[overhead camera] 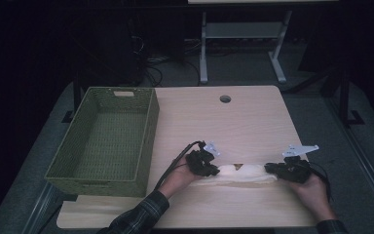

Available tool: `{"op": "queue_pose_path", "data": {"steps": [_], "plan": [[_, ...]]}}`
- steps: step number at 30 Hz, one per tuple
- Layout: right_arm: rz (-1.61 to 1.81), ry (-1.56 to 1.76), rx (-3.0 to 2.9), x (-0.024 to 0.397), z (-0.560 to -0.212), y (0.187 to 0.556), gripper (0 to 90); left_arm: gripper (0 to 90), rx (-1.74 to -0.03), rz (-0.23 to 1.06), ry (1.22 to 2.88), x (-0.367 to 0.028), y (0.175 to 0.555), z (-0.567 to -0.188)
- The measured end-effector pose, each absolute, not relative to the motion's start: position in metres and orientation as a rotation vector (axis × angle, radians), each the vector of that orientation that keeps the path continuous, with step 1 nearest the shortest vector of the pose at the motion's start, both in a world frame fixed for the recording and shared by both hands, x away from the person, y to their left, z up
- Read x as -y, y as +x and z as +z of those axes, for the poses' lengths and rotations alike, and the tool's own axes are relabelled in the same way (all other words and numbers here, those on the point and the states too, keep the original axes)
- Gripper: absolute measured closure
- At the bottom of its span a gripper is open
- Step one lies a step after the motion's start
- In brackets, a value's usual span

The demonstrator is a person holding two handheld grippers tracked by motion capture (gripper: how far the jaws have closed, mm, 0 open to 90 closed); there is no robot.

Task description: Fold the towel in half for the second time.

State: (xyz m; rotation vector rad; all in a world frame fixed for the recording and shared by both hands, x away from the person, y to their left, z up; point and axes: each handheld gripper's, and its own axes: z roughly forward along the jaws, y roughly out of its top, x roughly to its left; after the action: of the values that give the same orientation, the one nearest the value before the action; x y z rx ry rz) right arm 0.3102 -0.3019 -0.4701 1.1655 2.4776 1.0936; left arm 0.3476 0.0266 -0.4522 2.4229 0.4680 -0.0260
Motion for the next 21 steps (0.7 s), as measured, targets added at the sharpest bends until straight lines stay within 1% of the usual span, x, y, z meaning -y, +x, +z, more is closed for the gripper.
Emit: {"op": "queue_pose_path", "data": {"steps": [11,20,21], "plan": [[1.142,1.138,-2.411,0.301,-0.451,0.313,83.2,84.6,-0.475,-0.012,2.349,-0.039,0.344,-0.427],[1.217,1.075,-2.340,0.292,-0.421,0.324,83.3,84.7,-0.459,0.069,2.319,-0.056,0.341,-0.387],[1.217,1.075,-2.340,0.292,-0.421,0.324,83.3,84.7,-0.459,0.069,2.319,-0.056,0.341,-0.387]]}}
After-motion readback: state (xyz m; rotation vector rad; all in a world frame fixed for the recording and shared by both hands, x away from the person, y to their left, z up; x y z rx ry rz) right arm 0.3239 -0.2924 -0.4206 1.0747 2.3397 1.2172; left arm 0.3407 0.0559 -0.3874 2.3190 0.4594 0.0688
